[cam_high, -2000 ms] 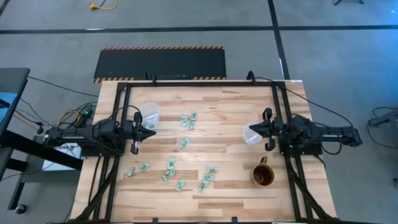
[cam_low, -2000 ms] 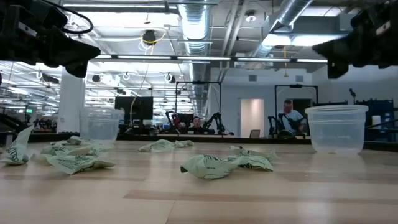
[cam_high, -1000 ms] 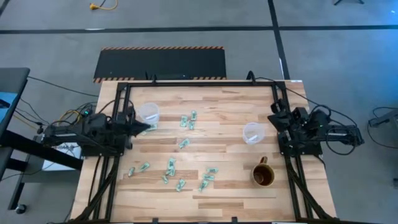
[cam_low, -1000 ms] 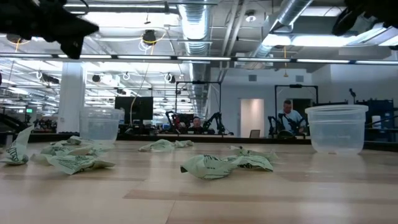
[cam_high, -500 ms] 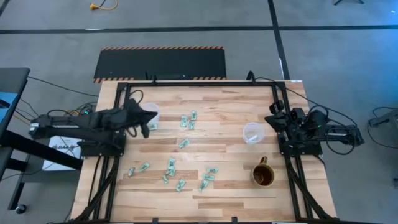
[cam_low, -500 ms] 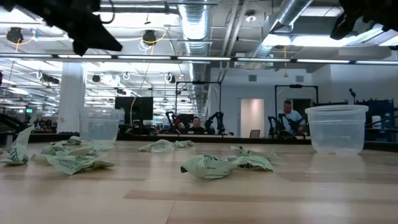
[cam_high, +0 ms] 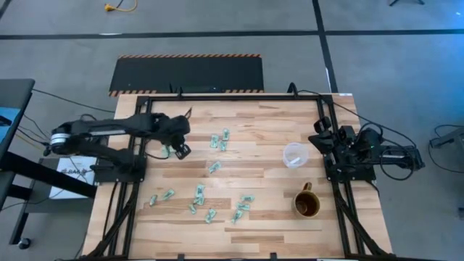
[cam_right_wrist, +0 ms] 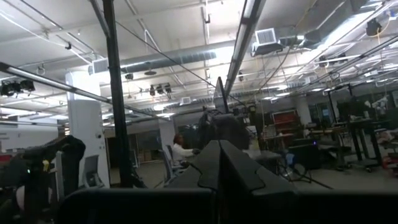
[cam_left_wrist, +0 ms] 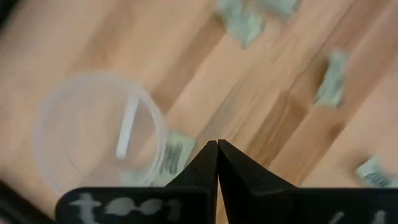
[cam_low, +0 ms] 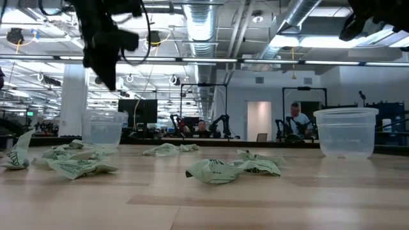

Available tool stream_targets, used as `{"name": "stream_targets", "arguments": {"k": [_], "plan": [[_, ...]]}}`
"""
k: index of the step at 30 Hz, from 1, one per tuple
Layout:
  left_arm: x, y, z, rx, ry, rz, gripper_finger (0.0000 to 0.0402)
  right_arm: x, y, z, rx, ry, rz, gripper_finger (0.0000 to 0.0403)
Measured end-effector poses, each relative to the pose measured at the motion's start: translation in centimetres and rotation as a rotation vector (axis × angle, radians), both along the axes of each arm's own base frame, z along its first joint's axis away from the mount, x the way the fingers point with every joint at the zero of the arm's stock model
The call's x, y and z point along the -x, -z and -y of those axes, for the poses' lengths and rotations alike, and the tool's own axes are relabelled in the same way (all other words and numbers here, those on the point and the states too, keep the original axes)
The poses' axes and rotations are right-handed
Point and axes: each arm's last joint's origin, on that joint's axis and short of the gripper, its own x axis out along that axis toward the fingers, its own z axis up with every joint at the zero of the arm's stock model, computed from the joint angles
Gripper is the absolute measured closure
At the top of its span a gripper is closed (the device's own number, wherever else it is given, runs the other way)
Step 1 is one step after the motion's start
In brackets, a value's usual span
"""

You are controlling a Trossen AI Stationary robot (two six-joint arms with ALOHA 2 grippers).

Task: Pick and place Stevia / Truvia into bins
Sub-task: Move the left container to the top middle of the table

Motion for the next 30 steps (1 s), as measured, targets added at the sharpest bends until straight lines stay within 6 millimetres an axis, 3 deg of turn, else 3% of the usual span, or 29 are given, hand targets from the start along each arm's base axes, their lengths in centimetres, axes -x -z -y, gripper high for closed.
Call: {"name": "stream_targets", "arguments": {"k": [10,18,23,30], "plan": [[-1.5,5.0,-3.4,0.087,-0.089,-0.279,0.0401,0.0,0.0,0.0,0.001,-0.002,0.000,0.0403],[-1.8,6.5,-5.3,-0.002,-0.077,-0.353,0.0401,0.0,0.0,0.0,0.001,-0.003,0.000,0.0403],[-2.4,5.5,-4.6,-0.003,-0.035,-0.294,0.0401,0.0,0.0,0.0,0.001,-0.003,0.000,0.0403],[-1.4,0.3,-3.9,-0.185,-0.064,-0.243,0.0401,0.0,0.0,0.0,0.002,-0.003,0.000,0.0403]]}}
